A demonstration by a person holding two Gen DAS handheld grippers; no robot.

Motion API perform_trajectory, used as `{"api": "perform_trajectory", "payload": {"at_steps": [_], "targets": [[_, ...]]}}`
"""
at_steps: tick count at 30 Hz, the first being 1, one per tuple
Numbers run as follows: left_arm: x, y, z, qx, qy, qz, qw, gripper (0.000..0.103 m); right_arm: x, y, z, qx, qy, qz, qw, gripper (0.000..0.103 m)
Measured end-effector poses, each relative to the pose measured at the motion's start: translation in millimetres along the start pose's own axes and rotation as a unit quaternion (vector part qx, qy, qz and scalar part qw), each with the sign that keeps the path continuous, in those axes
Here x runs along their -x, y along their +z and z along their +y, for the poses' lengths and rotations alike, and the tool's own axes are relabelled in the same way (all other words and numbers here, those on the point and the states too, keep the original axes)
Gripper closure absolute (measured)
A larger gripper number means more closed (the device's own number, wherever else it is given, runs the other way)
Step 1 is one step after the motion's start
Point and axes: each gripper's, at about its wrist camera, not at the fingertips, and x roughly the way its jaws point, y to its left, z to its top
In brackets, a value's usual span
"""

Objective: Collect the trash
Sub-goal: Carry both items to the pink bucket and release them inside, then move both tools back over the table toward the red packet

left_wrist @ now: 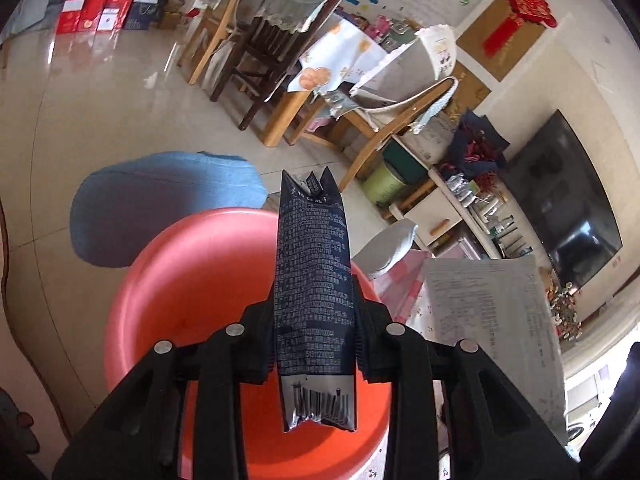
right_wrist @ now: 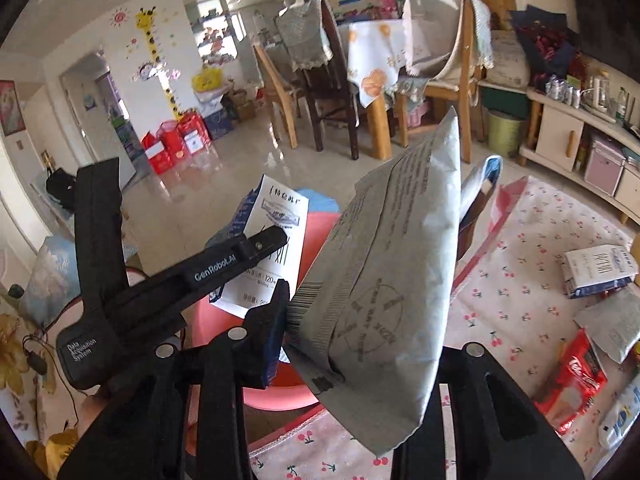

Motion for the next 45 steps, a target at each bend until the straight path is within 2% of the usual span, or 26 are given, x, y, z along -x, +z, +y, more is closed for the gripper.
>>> {"api": "perform_trajectory", "payload": {"at_steps": [2,3,5,9,13,17,20,22,27,32,37,45], "targets": [[-8,5,7,0.017,0.008,0.017,0.9997,0.068,-11,-6,0,-0.004,-0.007,0.012,1.0,0.041],[-9,6,10,0.019,0.013,0.019,0.9995,0.064,-11,-9,-2,-0.01,-0.01,0.011,1.0,0.036],[-6,5,12,0.016,0.026,0.009,0.9995,0.04,-2,-17,-7,-0.021,-0.025,-0.002,0.999,0.025],[6,-1,12,-0.005,0.037,-0.039,0.9985,0.026,28,-34,-26,-0.049,-0.057,-0.037,0.996,0.015],[12,-7,-1,-0.037,0.032,-0.091,0.9946,0.019,58,-52,-49,-0.079,-0.094,-0.06,0.991,0.014],[16,-14,-20,-0.075,0.011,-0.114,0.9905,0.016,85,-74,-70,-0.101,-0.132,-0.081,0.983,0.014],[14,-20,-34,-0.093,-0.007,-0.108,0.9898,0.014,102,-89,-81,-0.104,-0.153,-0.101,0.978,0.01],[15,-25,-46,-0.113,0.0,-0.105,0.988,0.014,112,-100,-82,-0.097,-0.171,-0.117,0.974,0.009],[17,-43,-77,-0.173,0.013,-0.102,0.9796,0.013,128,-124,-80,-0.054,-0.206,-0.148,0.966,0.007],[19,-67,-102,-0.225,-0.002,-0.099,0.9694,0.013,143,-147,-81,-0.031,-0.232,-0.167,0.958,0.005],[19,-89,-123,-0.259,-0.018,-0.1,0.9606,0.013,159,-166,-101,-0.054,-0.246,-0.171,0.952,0.005],[13,-118,-151,-0.281,-0.034,-0.079,0.9558,0.013,184,-188,-144,-0.111,-0.25,-0.168,0.947,0.005]]}}
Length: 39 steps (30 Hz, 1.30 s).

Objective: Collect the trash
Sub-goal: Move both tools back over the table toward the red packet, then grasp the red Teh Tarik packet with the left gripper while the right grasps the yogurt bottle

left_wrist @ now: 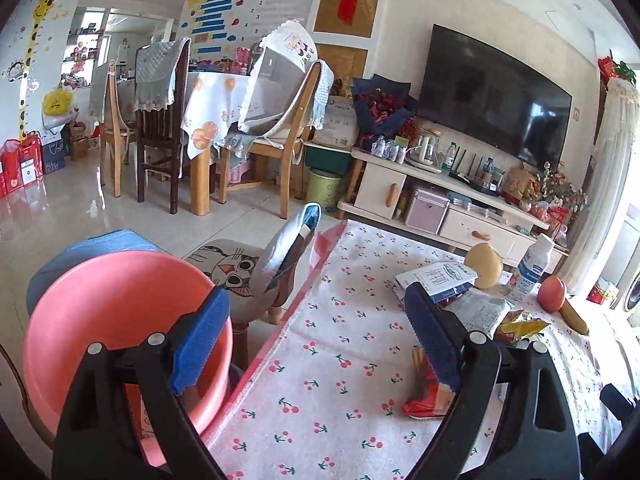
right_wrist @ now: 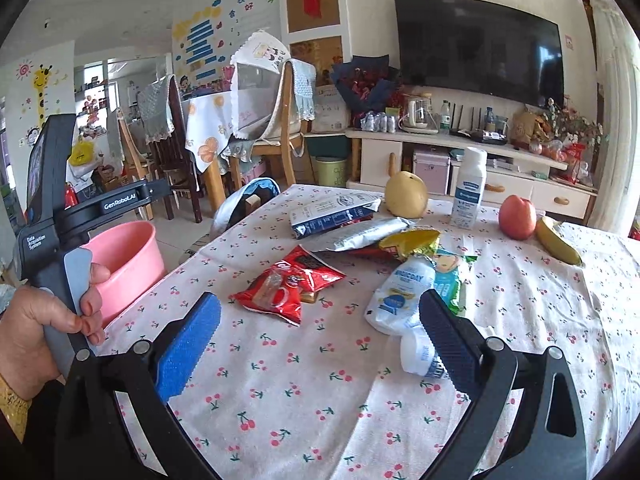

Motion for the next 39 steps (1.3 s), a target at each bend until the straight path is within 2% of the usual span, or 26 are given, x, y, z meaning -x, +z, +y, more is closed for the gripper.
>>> {"api": "perform_trajectory", "payload": {"at_steps": [6,13,20,24,31,35,39], "targets": [[-5,-9,-35,-0.035,-0.021,0.011,0.9991,0.013,5,2,-37,-0.031,-0.014,0.005,0.999,0.005],[-13,-23,-76,-0.072,-0.057,0.045,0.9947,0.013,11,2,-73,-0.061,-0.026,0.011,0.998,0.005],[-29,-42,-110,-0.114,-0.103,0.101,0.983,0.013,6,-1,-117,-0.112,-0.025,0.04,0.993,0.005],[-42,-55,-121,-0.132,-0.112,0.134,0.9757,0.013,-2,-5,-134,-0.137,-0.014,0.066,0.988,0.005],[-61,-62,-126,-0.145,-0.112,0.164,0.9692,0.013,-34,-13,-127,-0.114,0.023,0.132,0.984,0.005],[-70,-62,-125,-0.146,-0.109,0.178,0.9671,0.013,-47,-14,-113,-0.066,0.018,0.149,0.987,0.005],[-81,-61,-117,-0.126,-0.112,0.198,0.9657,0.013,-59,-17,-108,-0.044,0.009,0.165,0.985,0.005]]}}
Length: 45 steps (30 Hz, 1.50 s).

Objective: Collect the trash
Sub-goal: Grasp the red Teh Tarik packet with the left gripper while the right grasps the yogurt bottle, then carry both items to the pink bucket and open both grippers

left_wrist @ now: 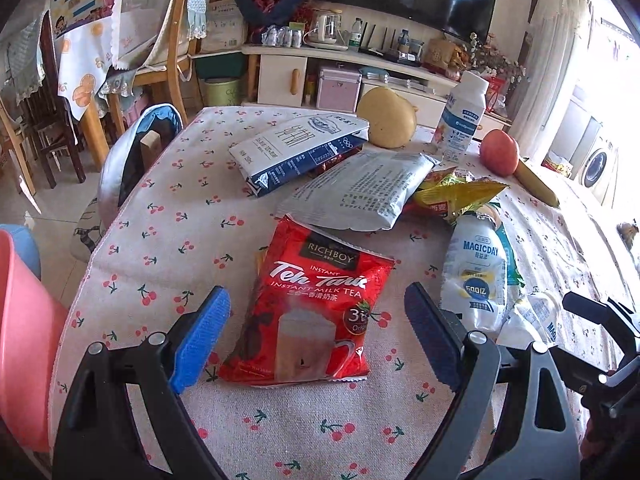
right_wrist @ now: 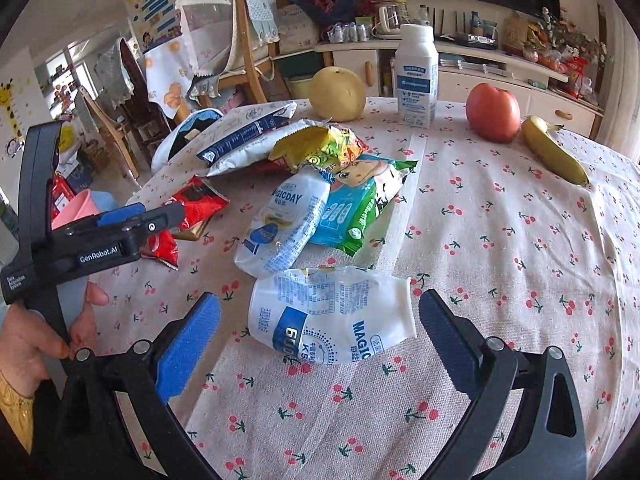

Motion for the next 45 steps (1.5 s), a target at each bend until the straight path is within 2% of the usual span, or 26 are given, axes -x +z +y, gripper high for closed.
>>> {"api": "perform_trajectory", "payload": {"at_steps": [6,10,14,22,27,28,34,45], "targets": [[-11,-2,4,0.001,-0.003,0.021,0.9998,0.013,-15,0,1,0.016,-0.02,0.019,0.999,0.005],[-16,-3,2,-0.003,-0.004,0.03,0.9995,0.014,-24,3,-5,0.005,-0.024,0.031,0.999,0.005],[-18,-2,3,-0.002,-0.003,0.034,0.9994,0.025,-29,6,-8,-0.002,-0.031,0.039,0.999,0.005],[-17,-4,4,0.004,-0.015,0.033,0.9993,0.032,-33,10,-10,-0.013,-0.046,0.045,0.998,0.005],[-15,-4,7,0.012,-0.018,0.031,0.9993,0.036,-30,11,-15,-0.025,-0.052,0.042,0.997,0.007],[-15,-5,8,0.015,-0.018,0.031,0.9993,0.037,-30,10,-16,-0.026,-0.055,0.042,0.997,0.011],[-12,-4,17,0.032,-0.019,0.03,0.9989,0.041,-27,9,-13,-0.023,-0.06,0.039,0.997,0.012],[5,-2,36,0.061,-0.022,0.01,0.9978,0.042,-14,9,-5,-0.02,-0.063,0.017,0.998,0.012]]}}
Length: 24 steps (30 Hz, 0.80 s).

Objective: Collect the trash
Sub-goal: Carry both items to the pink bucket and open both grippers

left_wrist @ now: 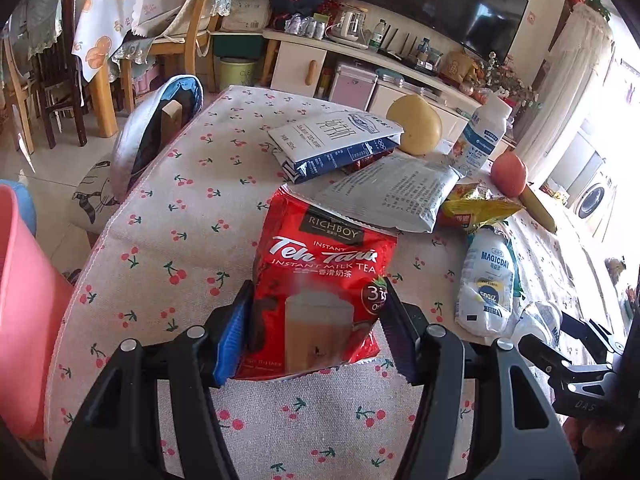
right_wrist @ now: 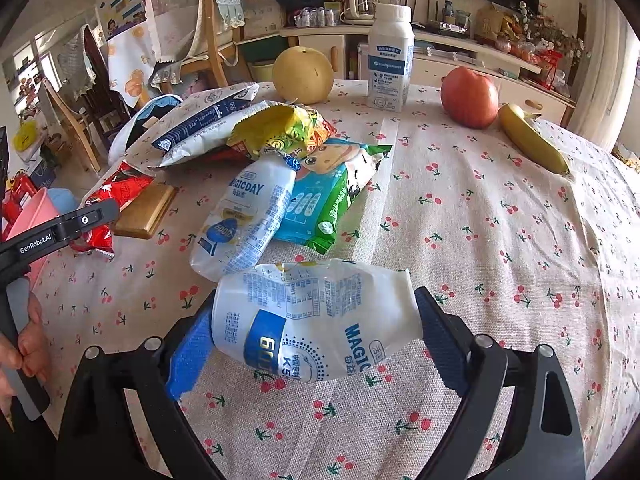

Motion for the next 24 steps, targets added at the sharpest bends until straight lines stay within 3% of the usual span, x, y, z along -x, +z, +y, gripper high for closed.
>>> {"api": "perform_trajectory", "payload": {"at_steps": [24], "targets": [[56,8,52,0.056,-0.005,-0.062,0.9965,0.042,26,8,61,0.03,0.025,-0.046,0.998,0.012]]}}
